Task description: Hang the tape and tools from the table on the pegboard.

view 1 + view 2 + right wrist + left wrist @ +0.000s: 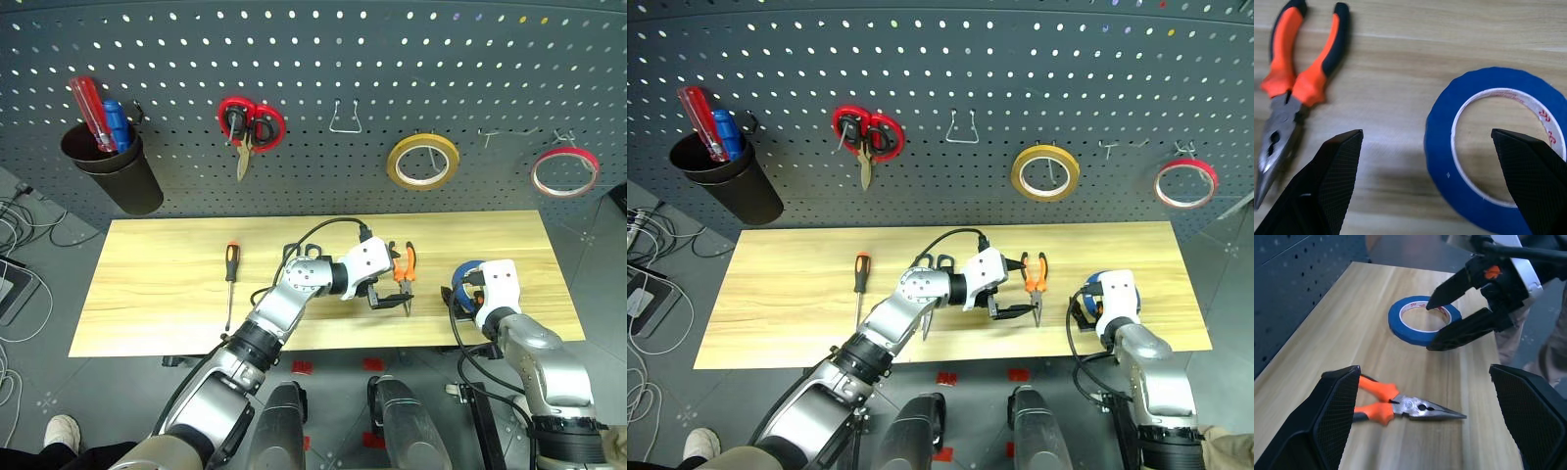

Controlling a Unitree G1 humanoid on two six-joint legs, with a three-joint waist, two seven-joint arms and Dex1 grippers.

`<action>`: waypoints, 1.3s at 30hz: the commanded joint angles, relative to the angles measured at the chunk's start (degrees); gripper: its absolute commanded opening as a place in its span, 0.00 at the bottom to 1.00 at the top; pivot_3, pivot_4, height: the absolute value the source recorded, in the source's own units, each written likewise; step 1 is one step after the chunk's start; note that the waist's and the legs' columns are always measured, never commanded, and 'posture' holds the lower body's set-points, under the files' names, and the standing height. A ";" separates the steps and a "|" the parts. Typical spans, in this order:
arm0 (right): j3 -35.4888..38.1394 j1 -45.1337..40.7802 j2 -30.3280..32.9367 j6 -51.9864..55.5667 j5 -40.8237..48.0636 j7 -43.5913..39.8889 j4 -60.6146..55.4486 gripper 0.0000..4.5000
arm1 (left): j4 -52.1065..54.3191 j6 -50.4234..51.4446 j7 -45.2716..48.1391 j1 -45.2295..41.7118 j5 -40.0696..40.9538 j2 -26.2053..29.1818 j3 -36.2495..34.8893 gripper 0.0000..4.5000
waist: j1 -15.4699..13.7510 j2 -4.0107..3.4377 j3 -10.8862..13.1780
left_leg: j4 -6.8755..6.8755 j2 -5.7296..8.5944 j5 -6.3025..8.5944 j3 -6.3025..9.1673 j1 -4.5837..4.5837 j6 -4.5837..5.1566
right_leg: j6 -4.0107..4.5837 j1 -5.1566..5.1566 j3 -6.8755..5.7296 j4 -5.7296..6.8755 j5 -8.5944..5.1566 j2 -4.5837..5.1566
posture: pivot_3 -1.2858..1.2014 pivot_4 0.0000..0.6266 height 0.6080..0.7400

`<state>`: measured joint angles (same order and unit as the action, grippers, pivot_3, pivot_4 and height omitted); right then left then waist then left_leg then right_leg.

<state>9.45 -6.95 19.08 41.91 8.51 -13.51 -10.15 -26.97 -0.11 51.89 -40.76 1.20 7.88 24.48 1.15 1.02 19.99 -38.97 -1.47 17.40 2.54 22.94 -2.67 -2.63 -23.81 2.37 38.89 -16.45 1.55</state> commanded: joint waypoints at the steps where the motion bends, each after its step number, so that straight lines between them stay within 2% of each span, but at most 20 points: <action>1: 1.04 0.04 -0.24 -0.46 1.02 -0.13 0.33 1.00 | -4.57 -4.77 1.91 -2.84 -1.03 -1.75 0.35 0.99 | 0.09 0.04 0.47 | 0.00 0.00 0.00 -0.01 0.00 0.00 | 0.00 -0.01 0.02 0.00 0.00 0.00 | 0.52 0.69 1.00; 7: 2.31 -1.66 -1.01 -0.91 1.67 0.15 4.69 1.00 | -10.91 -8.20 3.00 -5.99 -1.66 -3.02 -1.01 0.99 | 0.49 0.07 1.69 | 0.00 -0.03 -0.01 -0.01 0.09 -0.01 | 0.00 -0.24 0.14 0.12 0.00 0.00 | 0.52 0.72 1.00; 16: 3.69 -5.76 -0.64 -3.40 2.72 -0.79 13.35 1.00 | -12.23 -6.76 4.55 -6.43 -1.01 -4.46 -2.91 0.99 | 0.50 0.33 2.67 | 0.00 -0.07 -0.02 -0.07 0.09 -0.02 | -0.01 -0.28 0.13 0.13 0.00 -0.01 | 0.52 0.76 1.00; 19: 3.49 -6.39 -0.66 -3.89 3.06 -1.46 14.28 0.88 | -12.45 -6.94 4.77 -6.63 -1.26 -4.70 -2.96 1.00 | 0.49 0.47 2.89 | -0.01 -0.07 -0.02 -0.08 0.08 -0.02 | -0.01 -0.27 0.13 0.15 0.01 -0.02 | 0.53 0.76 1.00; 28: 2.87 -6.06 -1.07 -4.34 2.70 -1.06 14.34 0.20 | -15.48 -8.25 4.20 -8.74 -1.66 -5.44 -3.86 1.00 | 0.47 0.49 3.03 | 0.00 -0.08 -0.02 -0.06 0.09 -0.03 | -0.01 -0.27 0.13 0.13 0.01 -0.02 | 0.53 0.75 1.00; 29: 2.86 -5.83 -1.11 -4.28 2.73 -1.07 14.17 0.16 | -15.72 -8.41 4.29 -8.85 -1.70 -5.42 -4.02 1.00 | 0.48 0.49 3.03 | 0.00 -0.08 -0.02 -0.06 0.08 -0.03 | -0.01 -0.27 0.13 0.13 0.01 -0.02 | 0.52 0.74 1.00; 35: 2.26 -4.76 0.15 -5.77 1.52 -1.39 13.39 0.16 | -14.28 -8.77 5.44 -8.21 -1.02 -5.44 -4.76 1.00 | 0.48 0.49 3.03 | 0.01 -0.09 -0.03 -0.03 0.08 -0.04 | -0.02 -0.27 0.12 0.12 0.01 -0.02 | 0.52 0.70 1.00; 39: -0.69 -1.10 2.48 -12.54 -1.41 -2.58 7.83 0.16 | -6.67 -4.58 5.30 -6.47 1.18 -4.93 -6.54 1.00 | 0.35 0.45 3.00 | 0.02 -0.09 -0.14 -0.03 0.14 -0.24 | -0.02 -0.31 0.06 0.09 0.00 -0.02 | 0.51 0.64 1.00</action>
<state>9.04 -9.71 20.73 31.95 8.07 -15.69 0.57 -38.44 -5.59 56.89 -47.97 0.66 3.27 18.48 1.50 1.47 22.99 -38.94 -1.56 17.24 2.51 23.10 -2.94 -2.65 -24.15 2.45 38.98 -16.45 1.54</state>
